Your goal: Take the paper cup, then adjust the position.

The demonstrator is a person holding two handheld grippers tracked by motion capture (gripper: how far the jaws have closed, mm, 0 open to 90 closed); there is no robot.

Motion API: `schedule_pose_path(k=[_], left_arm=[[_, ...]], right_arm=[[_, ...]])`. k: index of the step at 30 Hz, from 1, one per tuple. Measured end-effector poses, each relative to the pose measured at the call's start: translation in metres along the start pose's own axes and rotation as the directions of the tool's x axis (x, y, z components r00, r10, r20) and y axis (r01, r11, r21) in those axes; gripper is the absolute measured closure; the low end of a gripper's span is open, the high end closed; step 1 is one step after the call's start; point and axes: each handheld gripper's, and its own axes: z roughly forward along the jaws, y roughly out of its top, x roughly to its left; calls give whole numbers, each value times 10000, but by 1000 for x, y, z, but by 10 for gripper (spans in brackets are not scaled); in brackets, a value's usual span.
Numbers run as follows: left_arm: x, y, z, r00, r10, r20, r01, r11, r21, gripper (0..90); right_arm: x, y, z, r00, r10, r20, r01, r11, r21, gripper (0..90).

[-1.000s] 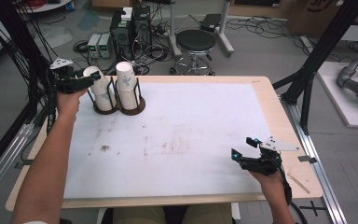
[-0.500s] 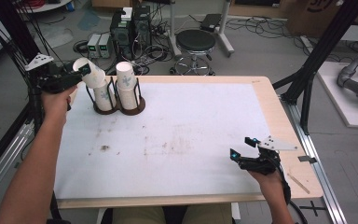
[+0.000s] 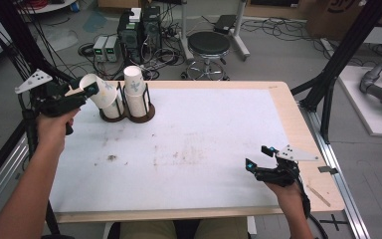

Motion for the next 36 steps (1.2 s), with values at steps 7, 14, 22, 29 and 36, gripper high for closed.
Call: schedule_pose_path(k=[7,14,22,29,36], left_arm=[[-24,-24,-5,9958,214,895,-243,9992,312,376],[-47,-40,-1,9846,642,1626,-739,9958,543,375],[-68,-54,10,9731,596,2226,-774,9944,720,374],[-82,-57,20,9525,678,2969,-943,9927,758,373],[-89,-57,28,9409,675,3319,-1008,9914,839,373]], right_arm=[[3,1,2,9999,-17,-110,18,10000,54,182],[5,4,7,9996,-112,-246,114,9999,88,182],[7,7,15,9991,-184,-389,188,9998,99,182],[10,9,19,9981,-231,-567,242,9995,181,182],[11,8,17,9975,-316,-630,325,9994,142,182]])
